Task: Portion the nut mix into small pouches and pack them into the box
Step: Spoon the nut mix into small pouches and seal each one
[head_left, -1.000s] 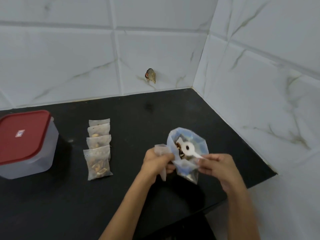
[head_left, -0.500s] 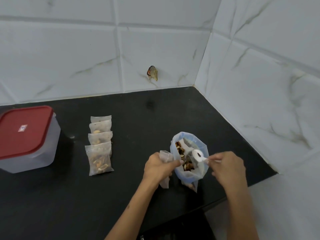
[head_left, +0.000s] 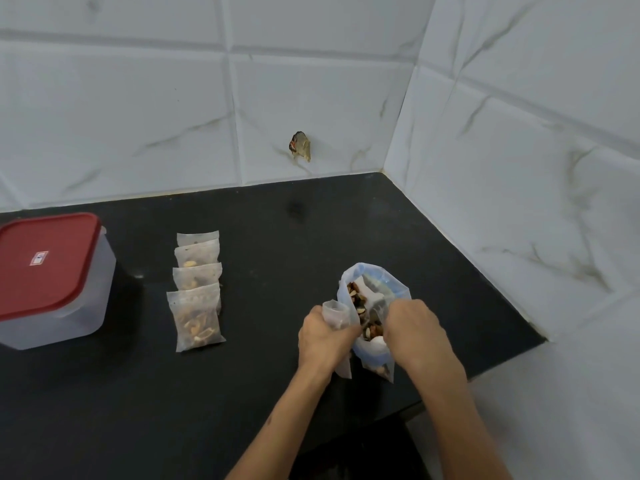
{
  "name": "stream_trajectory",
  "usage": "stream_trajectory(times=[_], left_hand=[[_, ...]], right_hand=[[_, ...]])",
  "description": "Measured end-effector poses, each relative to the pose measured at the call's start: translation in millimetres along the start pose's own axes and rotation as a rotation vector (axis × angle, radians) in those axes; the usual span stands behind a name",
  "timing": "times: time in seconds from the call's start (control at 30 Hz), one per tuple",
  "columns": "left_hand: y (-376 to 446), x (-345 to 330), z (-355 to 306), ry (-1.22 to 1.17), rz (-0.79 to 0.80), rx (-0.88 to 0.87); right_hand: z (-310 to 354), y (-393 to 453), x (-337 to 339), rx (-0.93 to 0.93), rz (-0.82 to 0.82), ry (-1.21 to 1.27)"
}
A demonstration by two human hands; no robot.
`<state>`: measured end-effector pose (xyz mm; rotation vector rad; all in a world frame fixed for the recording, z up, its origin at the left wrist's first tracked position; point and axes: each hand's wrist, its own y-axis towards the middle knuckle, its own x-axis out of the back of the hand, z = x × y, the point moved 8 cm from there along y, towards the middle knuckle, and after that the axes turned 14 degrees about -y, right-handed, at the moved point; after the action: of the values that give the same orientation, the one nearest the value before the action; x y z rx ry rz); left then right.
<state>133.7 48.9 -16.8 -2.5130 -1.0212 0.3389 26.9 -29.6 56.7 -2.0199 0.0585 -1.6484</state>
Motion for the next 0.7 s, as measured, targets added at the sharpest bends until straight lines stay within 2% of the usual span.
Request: stream_trajectory(times=[0.1,0.27,0.4,0.5,0.57,0.67,0.7], left_hand=[[1.2,-3.0,5.0,0.010,0.004,0.000],[0.6,-7.2,8.7,0.043,0.002,-0.013],[1.4,-5.9,9.5,0.063,-0.009,-0.009],[2.2,-3.5,10.4,-0.011,-0.003,0.015],[3.8,-2.2,12.3,-0.054,0.004,0.029],[4.1,-0.1,13.2,-0.095,0.016,0.048],[4.1,0.6,13.0,-0.102,0.018,0.050]], right_hand=[[3.8,-5.4,-3.3,0.023,-0.029,-0.090],[-8.3,-12.4,-20.2,-0.068,0.002,-0.015],[-7.7,-21.1,-27.5,-0.053,-0.218,0.088],[-3.4,-17.2,-32.0,-0.022,-0.271,0.151],[-6.5,-7.5,-31.9,-0.025,-0.226,0.209],[-23.8,1.9,-32.2,-0.147,0.047,0.306],[-27.4,3.3,-27.2,-0.160,0.026,0.307]])
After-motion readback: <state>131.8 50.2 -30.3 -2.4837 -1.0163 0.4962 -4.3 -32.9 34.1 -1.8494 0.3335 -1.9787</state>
